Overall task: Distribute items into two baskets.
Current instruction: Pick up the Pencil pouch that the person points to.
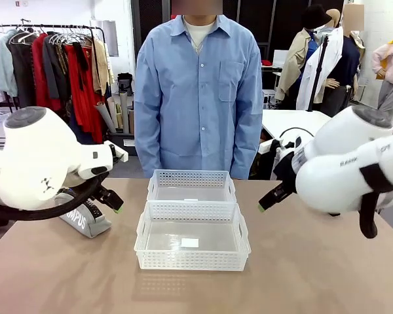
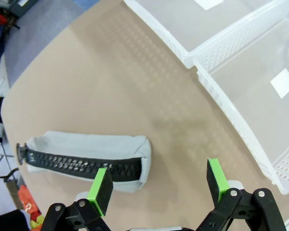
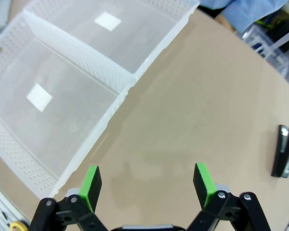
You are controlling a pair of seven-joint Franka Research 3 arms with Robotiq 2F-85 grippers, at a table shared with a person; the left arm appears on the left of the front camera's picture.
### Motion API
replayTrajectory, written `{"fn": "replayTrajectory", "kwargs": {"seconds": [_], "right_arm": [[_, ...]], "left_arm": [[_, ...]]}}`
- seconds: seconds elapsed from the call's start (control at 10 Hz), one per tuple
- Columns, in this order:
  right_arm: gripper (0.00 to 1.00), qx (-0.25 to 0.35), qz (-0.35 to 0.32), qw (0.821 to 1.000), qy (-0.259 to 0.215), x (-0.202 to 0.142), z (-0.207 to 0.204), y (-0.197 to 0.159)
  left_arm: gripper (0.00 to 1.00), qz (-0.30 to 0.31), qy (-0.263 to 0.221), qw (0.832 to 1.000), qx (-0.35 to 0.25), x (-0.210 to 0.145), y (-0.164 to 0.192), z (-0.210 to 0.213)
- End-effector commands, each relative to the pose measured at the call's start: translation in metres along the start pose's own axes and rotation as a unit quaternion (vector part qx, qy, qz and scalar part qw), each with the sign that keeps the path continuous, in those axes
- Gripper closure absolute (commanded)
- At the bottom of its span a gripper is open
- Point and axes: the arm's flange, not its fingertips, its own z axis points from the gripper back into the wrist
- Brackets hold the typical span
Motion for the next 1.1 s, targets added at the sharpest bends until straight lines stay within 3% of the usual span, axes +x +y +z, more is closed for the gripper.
{"fn": "replayTrajectory", "kwargs": {"seconds": [0.0, 0.3, 0.7, 1.0], "right_arm": [[0.0, 0.026, -0.006, 1.0, -0.013, 0.012, 0.032, -0.022], [0.0, 0.05, -0.015, 0.999, -0.004, 0.023, 0.073, -0.051], [0.0, 0.094, -0.069, 0.992, -0.043, 0.003, 0.124, -0.114], [0.0, 0.136, -0.094, 0.984, -0.073, -0.02, 0.154, -0.156]], "left_arm": [[0.0, 0.001, -0.006, 1.0, -0.022, 0.005, 0.029, 0.034], [0.0, 0.058, -0.014, 0.996, -0.062, 0.0, 0.094, 0.081], [0.0, 0.12, -0.042, 0.983, -0.129, -0.032, 0.167, 0.135], [0.0, 0.156, -0.074, 0.971, -0.164, -0.028, 0.191, 0.153]]}}
